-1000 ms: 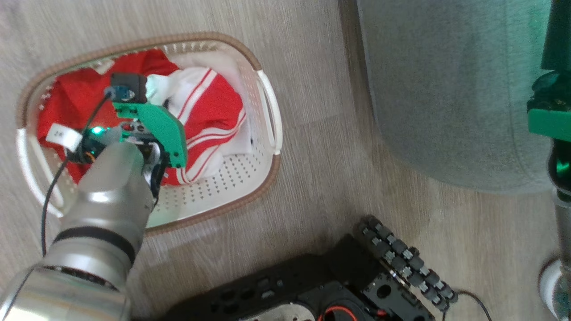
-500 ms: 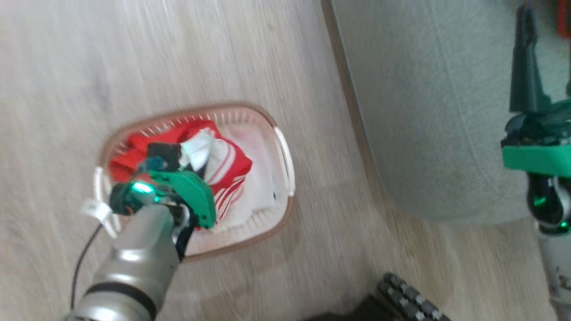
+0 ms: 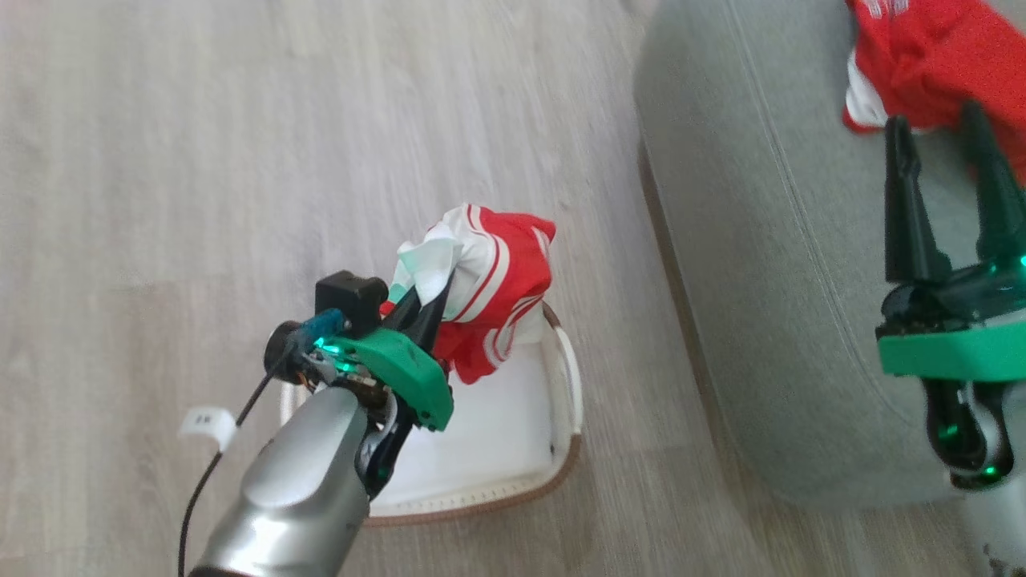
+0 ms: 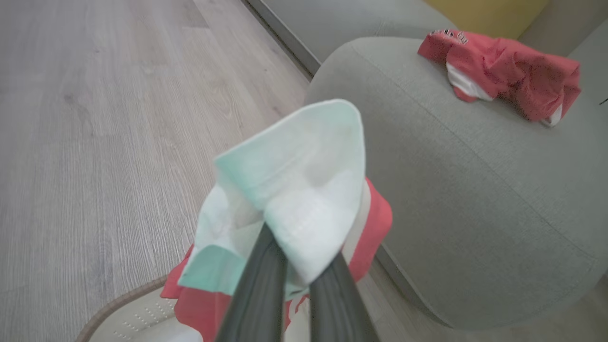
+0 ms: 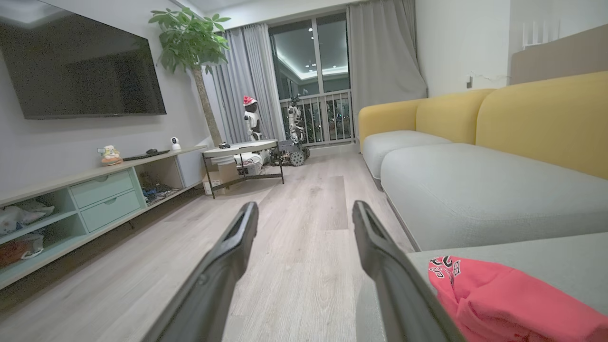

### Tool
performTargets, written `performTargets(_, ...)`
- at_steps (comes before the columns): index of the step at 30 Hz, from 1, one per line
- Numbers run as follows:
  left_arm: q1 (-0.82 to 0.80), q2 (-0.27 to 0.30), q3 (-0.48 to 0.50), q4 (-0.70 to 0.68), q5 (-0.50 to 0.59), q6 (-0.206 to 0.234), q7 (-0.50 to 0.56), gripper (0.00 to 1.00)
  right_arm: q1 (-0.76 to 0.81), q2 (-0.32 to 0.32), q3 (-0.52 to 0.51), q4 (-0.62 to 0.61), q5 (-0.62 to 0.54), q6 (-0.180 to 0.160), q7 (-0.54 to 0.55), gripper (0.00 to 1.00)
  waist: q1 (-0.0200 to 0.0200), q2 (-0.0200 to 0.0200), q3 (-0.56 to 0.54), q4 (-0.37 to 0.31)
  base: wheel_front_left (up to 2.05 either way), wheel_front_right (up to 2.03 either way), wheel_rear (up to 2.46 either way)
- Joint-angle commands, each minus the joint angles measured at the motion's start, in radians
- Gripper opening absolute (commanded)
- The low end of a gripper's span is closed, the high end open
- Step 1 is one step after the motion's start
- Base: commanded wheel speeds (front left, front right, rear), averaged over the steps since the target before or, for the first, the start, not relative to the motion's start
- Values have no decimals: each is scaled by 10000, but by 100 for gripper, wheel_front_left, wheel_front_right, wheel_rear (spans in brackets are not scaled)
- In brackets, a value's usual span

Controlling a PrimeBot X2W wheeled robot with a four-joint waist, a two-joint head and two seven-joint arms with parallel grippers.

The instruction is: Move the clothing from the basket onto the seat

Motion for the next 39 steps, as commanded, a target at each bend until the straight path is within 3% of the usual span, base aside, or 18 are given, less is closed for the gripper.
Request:
performTargets(1,130,180,476,-801,200,71,-133,0,141,-68,111,-300,-52,-2,-63,100,1,-1,-699,529,0,0,0)
performTargets(14,193,401,806,-3680,635,-39,44,0,1200,264,488,148,-379,-2,-63,100,1,-1,-2300,1212,0,0,0)
performTargets(30,-696,1092,885,-5658,783,223,1260,0,1291,163,1866,370,-46,-2,-63,100,1,-1,-2329,1263,0,0,0)
performTargets(39,-649,1015,593,-5853,779,260,1478,0,628,-342,4249,1451,639,-2,-63,100,1,-1,-2387,1430,0,0,0)
